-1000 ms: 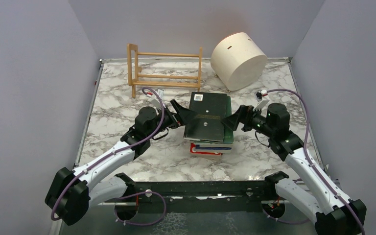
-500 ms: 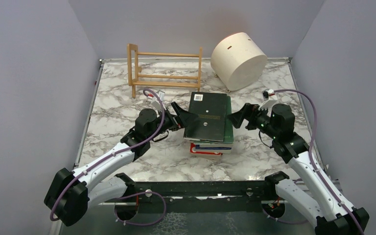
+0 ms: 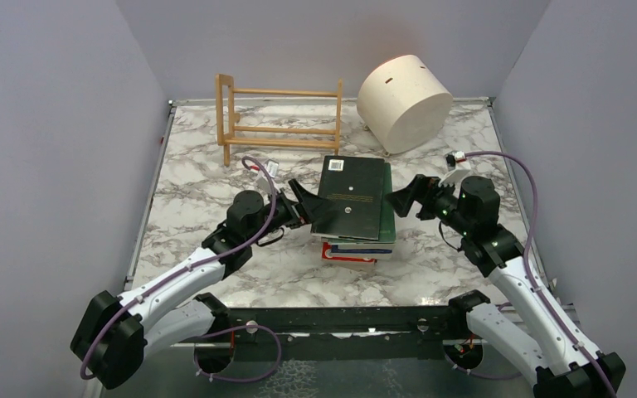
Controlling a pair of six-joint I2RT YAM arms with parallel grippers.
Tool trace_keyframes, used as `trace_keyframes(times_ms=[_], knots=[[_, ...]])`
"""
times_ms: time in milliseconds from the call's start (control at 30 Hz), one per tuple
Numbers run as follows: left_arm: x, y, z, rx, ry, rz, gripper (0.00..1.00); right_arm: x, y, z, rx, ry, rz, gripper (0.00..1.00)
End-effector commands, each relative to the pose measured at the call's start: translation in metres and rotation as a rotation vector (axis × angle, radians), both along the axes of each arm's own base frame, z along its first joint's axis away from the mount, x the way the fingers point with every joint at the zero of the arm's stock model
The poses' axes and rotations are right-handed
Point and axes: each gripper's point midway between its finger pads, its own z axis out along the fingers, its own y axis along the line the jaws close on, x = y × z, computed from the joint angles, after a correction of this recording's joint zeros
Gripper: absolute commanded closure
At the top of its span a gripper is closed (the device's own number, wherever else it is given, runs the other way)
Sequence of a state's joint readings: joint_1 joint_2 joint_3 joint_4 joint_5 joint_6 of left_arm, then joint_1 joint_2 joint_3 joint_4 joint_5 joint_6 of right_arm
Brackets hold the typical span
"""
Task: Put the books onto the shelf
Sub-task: Pick up the book from the center of the board.
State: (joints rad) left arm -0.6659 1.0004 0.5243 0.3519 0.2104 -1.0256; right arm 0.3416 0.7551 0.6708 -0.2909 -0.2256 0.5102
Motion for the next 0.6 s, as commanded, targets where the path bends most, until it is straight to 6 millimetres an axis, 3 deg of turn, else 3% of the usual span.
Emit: trace_keyframes(times_ms=[0, 567], knots=[[-0.014, 0.002, 0.009, -0.052, -0.010, -0.023, 0.16, 0.004, 0.002, 0.010, -0.002, -0.035, 0.008, 0.00], [-0.029, -0.016, 0.000, -0.111, 0.035, -0.075, 0.23, 0.007, 0.007, 0.001, -0.002, -0.013, 0.025, 0.00]])
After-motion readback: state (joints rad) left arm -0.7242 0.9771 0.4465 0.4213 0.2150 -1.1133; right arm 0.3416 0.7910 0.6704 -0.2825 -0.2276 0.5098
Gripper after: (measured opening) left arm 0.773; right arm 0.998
